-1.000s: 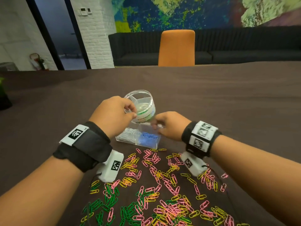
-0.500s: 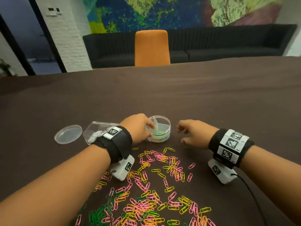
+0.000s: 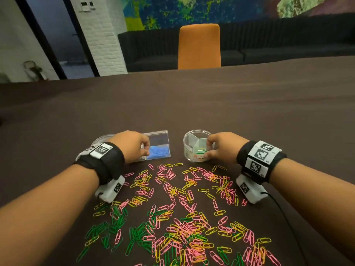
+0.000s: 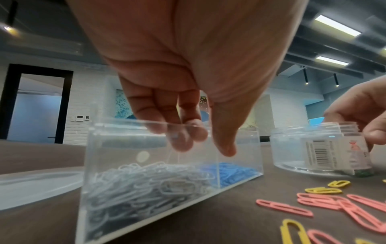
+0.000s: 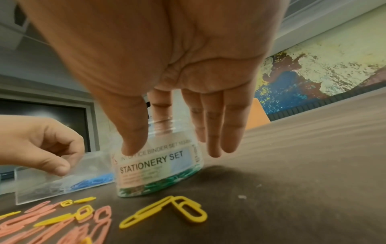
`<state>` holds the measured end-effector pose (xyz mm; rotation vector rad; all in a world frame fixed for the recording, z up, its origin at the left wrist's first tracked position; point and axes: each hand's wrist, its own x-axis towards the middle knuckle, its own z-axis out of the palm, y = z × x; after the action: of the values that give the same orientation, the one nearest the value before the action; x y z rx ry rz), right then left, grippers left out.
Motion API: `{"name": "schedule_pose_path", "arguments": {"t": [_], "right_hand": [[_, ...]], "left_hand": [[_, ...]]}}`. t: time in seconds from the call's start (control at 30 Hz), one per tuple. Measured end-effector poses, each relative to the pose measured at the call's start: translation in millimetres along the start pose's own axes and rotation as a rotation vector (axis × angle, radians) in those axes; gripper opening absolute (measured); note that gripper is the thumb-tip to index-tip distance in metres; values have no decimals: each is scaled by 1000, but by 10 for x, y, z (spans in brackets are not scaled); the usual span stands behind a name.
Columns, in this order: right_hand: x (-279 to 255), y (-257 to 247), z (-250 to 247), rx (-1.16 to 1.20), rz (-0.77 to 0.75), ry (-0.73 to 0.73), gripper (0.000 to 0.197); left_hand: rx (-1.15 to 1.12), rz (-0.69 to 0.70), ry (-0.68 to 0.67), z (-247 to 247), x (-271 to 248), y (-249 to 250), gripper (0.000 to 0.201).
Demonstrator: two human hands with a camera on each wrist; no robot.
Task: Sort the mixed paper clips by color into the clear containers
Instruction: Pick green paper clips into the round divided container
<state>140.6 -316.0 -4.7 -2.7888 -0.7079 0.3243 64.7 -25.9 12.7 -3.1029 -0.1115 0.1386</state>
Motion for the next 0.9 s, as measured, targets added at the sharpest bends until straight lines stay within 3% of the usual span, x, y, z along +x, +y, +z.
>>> {"name": "schedule_pose_path", "arguments": {"t": [0.13, 0.23, 0.33, 0.43, 0.5, 0.57, 0.63, 0.73, 0.9], "right_hand": [[-86, -55, -40, -34, 18, -13, 33], [-272, -76, -50, -147, -38, 121, 51], [-536, -242, -4, -227, -198, 149, 36], [-752, -530, 88, -212, -354, -106, 10], [-817, -709, 151, -202, -449, -190, 11], [-809, -871, 212, -224, -515, -182, 14], [-754, -1027, 284, -248, -534, -189, 21], [-666, -1203, 439, -269, -568, -273, 33], [-604, -1141, 522, -333, -492, -277, 30]], "left_hand": [[-43, -13, 8, 42, 20, -56, 5], [-9, 2, 12, 34, -19, -119, 5], [33, 1, 66, 14, -160, -124, 15], [-46, 61, 215, -11, -475, 45, 15], [-122, 120, 97, 6, -722, 173, 8], [-156, 138, -138, 39, -952, 267, 9], [-126, 161, -243, 103, -1106, 314, 15], [-93, 157, -249, 242, -1199, 356, 20], [-80, 125, -191, 382, -1240, 352, 19]]}}
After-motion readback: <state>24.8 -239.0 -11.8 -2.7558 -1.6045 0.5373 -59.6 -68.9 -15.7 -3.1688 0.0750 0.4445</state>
